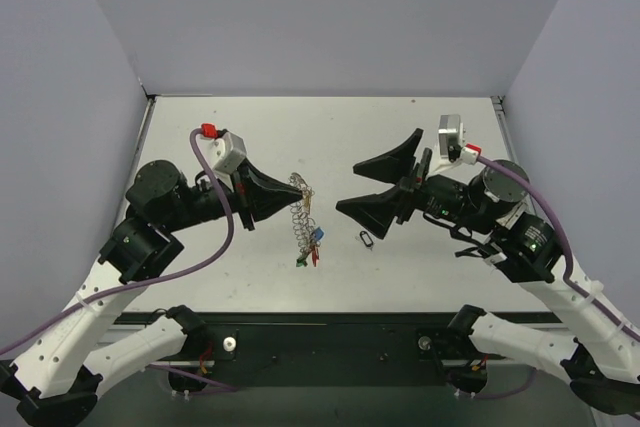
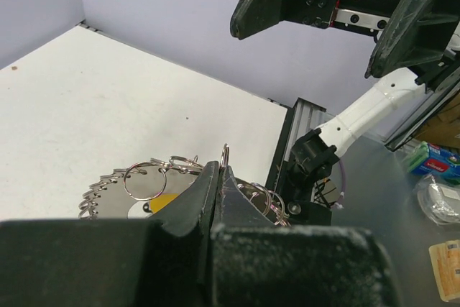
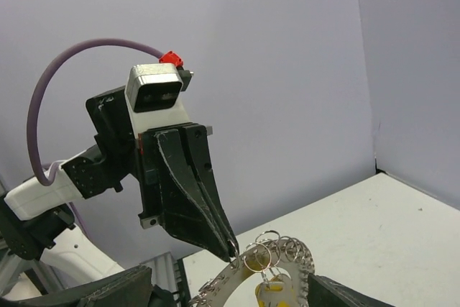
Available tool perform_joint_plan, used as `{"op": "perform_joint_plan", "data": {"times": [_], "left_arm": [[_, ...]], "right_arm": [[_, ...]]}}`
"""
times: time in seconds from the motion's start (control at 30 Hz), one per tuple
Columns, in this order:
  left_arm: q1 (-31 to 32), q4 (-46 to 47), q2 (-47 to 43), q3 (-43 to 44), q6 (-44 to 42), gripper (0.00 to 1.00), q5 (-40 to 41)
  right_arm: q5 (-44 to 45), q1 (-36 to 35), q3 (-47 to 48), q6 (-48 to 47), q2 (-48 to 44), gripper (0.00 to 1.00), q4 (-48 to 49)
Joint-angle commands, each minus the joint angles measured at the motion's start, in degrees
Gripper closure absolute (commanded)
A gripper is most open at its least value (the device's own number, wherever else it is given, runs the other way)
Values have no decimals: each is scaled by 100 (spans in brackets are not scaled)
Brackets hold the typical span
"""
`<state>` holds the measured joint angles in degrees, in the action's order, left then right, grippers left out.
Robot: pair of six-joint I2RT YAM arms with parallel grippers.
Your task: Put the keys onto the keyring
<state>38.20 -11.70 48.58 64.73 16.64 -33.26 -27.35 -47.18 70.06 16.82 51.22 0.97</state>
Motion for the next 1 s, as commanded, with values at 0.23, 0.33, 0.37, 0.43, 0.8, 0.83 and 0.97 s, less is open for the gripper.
{"op": "perform_joint_plan", "data": {"times": [0.23, 0.33, 0.37, 0.43, 0.8, 0.83, 0.97], "left_arm": [[13, -376, -50, 119, -276, 100, 881], [12, -534, -33, 75, -276, 100, 1039], [13, -578, -24, 66, -276, 100, 1093], [4, -789, 20, 40, -302, 100, 1294], [-760, -1423, 328, -153, -179, 100, 1340], [-952, -1388, 276, -214, -136, 100, 1183], [-1165, -1308, 231, -303, -74, 100, 935]], "right_arm": [[-253, 1129, -659, 646, 379, 8, 386], [-236, 1465, -1168, 919, 546, 4, 351], [-192, 1631, -1257, 1015, 608, 2, 255], [132, 1747, -1407, 1025, 879, 1, -77], [2531, 1380, -1161, 876, 2646, 14, -2592], [2690, 1265, -1205, 945, 2821, 15, -2724], [3341, 860, -1355, 1244, 3270, 29, -2769]]}}
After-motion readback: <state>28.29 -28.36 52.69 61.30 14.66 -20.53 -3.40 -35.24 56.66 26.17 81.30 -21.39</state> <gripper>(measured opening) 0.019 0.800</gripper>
